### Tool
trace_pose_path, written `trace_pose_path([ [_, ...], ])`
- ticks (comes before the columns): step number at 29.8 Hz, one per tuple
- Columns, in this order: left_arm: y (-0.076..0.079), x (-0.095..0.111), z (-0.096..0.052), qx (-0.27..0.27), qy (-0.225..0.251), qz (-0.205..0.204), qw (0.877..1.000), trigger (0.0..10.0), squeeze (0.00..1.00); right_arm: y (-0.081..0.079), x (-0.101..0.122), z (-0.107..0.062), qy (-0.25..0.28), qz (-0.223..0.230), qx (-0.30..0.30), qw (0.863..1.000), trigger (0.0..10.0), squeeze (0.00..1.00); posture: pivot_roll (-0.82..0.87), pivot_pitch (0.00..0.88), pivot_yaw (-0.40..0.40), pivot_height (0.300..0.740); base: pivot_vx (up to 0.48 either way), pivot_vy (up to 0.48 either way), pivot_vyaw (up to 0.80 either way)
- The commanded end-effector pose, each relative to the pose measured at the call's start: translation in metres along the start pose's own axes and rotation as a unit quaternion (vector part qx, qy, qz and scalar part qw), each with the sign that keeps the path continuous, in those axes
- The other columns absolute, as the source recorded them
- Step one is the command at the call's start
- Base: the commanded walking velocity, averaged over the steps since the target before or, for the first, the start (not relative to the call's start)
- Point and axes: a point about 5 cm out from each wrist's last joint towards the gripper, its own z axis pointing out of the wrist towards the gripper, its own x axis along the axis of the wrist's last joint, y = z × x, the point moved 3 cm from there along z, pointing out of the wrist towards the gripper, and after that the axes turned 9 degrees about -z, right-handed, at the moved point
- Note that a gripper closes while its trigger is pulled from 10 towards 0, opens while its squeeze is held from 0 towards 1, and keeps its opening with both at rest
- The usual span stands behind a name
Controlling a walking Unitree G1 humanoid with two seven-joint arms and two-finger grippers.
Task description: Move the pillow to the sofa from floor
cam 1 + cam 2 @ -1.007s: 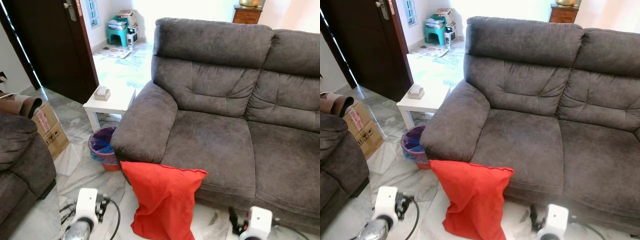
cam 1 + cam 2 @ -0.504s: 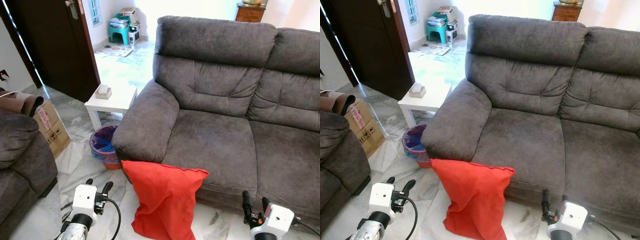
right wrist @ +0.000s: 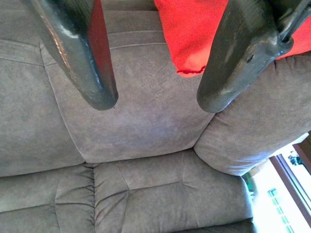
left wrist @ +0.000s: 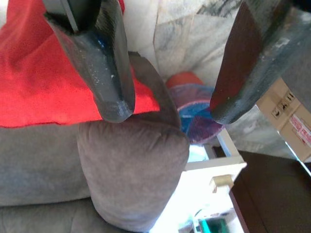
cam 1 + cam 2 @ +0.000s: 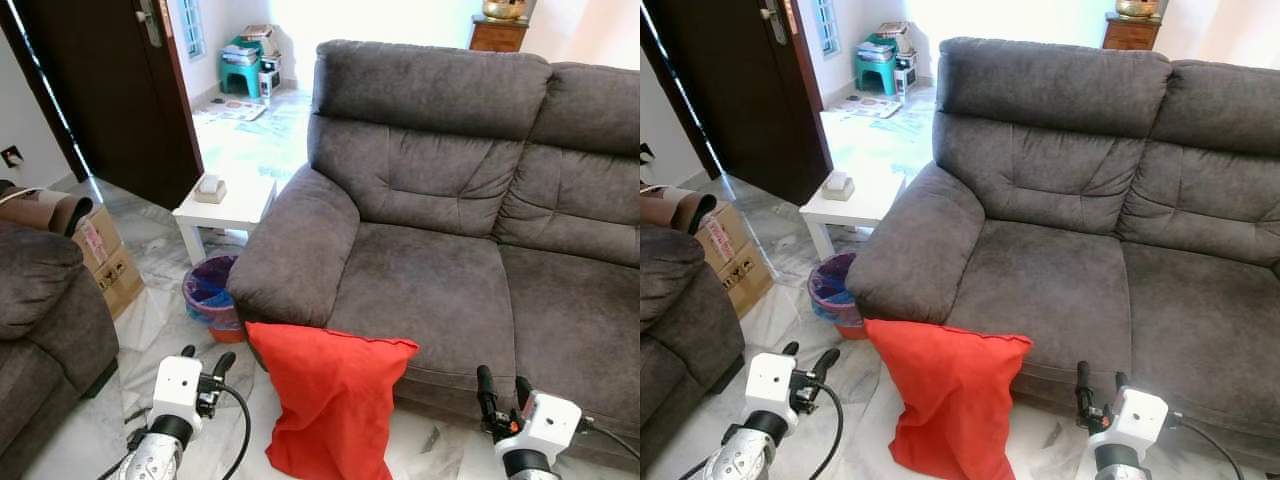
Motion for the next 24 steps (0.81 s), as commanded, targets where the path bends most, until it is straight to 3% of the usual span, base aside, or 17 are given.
trace_pose_path([
  [1,-0.001,0.001,0.000,0.001,-0.003,-0.005,1.000,10.0,0.00,0.000,0.003,0.002,0.002,0.004,-0.004,1.000,10.0,0.00,-0.04,0.028,0.021,0.740,0.000,0.000,0.00],
  [24,0.003,0.004,0.002,0.001,-0.007,-0.019,1.000,10.0,0.00,-0.012,0.006,0.008,0.001,0.002,0.008,1.000,10.0,0.00,-0.03,0.063,0.016,0.740,0.011,0.000,0.00],
])
